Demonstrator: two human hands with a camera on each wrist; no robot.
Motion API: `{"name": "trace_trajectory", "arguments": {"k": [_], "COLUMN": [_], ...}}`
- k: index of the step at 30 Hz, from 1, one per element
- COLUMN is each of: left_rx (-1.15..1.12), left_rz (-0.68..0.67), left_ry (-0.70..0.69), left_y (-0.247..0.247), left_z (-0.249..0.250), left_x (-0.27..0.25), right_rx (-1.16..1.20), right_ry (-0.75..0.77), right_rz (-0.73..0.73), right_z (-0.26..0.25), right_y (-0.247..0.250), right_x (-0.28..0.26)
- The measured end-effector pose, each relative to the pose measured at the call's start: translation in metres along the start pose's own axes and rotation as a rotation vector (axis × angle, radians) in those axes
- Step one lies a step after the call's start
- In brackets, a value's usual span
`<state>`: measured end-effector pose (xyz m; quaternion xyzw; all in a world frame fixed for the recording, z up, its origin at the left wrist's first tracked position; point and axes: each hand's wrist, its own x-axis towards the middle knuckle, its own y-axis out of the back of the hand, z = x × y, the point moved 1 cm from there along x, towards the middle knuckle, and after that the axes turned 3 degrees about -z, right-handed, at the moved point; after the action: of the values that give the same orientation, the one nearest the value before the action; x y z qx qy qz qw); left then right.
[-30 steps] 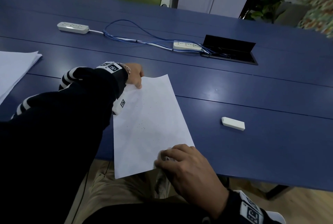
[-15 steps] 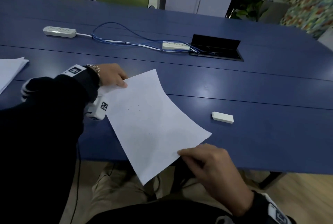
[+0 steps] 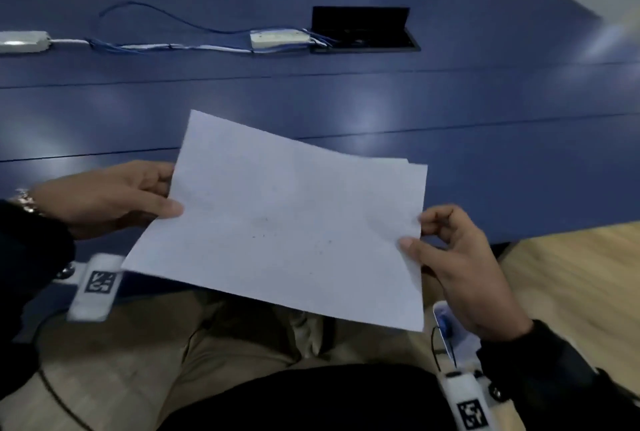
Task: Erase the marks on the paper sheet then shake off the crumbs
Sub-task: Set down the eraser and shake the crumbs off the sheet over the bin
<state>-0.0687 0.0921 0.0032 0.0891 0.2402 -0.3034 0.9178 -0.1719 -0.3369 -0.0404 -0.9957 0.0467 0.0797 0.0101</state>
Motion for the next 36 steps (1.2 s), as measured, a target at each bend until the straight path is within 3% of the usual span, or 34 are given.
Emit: {"name": "trace_trajectory", "arguments": {"k": [5,7,8,10,11,12,15,17,19,24,28,32,36], "left_rx": [-0.001,-0.059,-0.116,-0.109,-0.053,-0.03,-0.014,0.0,0.002,0.05,0.089,0.072,0.148], "left_rz": [0.035,-0.004,0.04,0.145,0.172,0.147,0.066,-0.025,-0.179,-0.26,-0.309,-0.258,-0.123], "left_ry": [-0.078,0.053,0.084,0.017,-0.049,-0.069,-0.182,-0.199,-0.253,-0.087,0.034,0.127,0.158], "left_y": [-0.029,-0.026,0.003,0.094,0.102,0.068,-0.128,-0.2,-0.241,-0.31,-0.335,-0.337,-0.335], "left_z": [-0.014,-0.028,-0.043,-0.113,-0.112,-0.094,0.01,0.028,0.028,-0.014,-0.043,-0.059,-0.07], "left_x": [0.019,0.039,0.053,0.12,0.129,0.13,0.079,0.062,0.065,0.088,0.112,0.147,0.176], "right_rx": [0.103,0.094,0.079,0.047,0.033,0.025,0.057,0.033,0.007,-0.004,0.037,0.084,0.074], "right_ry": [-0.072,-0.081,-0.074,-0.054,-0.049,-0.046,-0.037,-0.06,-0.109,-0.298,-0.436,-0.455,-0.436], "right_rz": [0.027,0.027,0.048,0.111,0.123,0.15,0.224,0.272,0.305,0.374,0.426,0.384,0.372], "right_z": [0.0,-0.005,-0.006,-0.011,-0.013,-0.015,-0.018,-0.014,-0.002,0.055,0.116,0.165,0.204], "right_y": [0.036,0.052,0.061,0.088,0.096,0.113,0.157,0.185,0.213,0.27,0.288,0.291,0.289], "right_x": [-0.024,-0.033,-0.036,-0.042,-0.041,-0.046,-0.064,-0.08,-0.098,-0.137,-0.142,-0.12,-0.083]}}
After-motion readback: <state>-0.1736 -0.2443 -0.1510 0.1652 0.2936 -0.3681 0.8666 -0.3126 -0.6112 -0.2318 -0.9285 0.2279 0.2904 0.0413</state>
